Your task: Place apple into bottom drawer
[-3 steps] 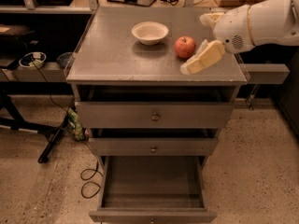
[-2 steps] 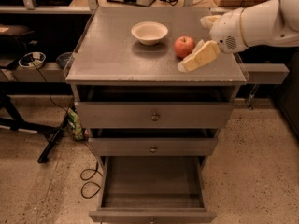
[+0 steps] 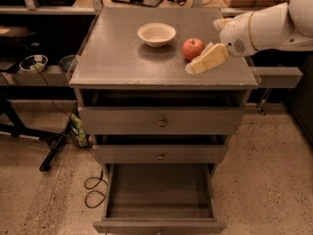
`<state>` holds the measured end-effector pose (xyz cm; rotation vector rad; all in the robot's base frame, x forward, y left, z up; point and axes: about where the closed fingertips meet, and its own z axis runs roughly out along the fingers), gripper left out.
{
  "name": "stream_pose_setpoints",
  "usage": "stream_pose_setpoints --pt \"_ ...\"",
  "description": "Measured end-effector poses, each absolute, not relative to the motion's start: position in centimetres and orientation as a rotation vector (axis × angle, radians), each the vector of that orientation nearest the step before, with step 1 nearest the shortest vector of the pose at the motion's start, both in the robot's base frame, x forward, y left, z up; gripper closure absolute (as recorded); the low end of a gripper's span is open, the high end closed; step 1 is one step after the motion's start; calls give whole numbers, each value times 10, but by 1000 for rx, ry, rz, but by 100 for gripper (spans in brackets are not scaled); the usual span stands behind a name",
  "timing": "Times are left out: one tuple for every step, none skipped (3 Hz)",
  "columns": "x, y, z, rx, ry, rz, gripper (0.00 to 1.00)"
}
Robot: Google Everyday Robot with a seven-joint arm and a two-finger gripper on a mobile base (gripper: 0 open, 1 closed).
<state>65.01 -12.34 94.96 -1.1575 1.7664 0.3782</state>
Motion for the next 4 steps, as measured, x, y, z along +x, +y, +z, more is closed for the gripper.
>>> stream_pose_setpoints --pt "656 -121 946 -1138 1768 379 0" --pt "673 -114 946 -1145 1738 400 0" --pt "694 -111 952 -1163 1702 421 0" --pt "738 -112 947 -1188 1711 391 0"
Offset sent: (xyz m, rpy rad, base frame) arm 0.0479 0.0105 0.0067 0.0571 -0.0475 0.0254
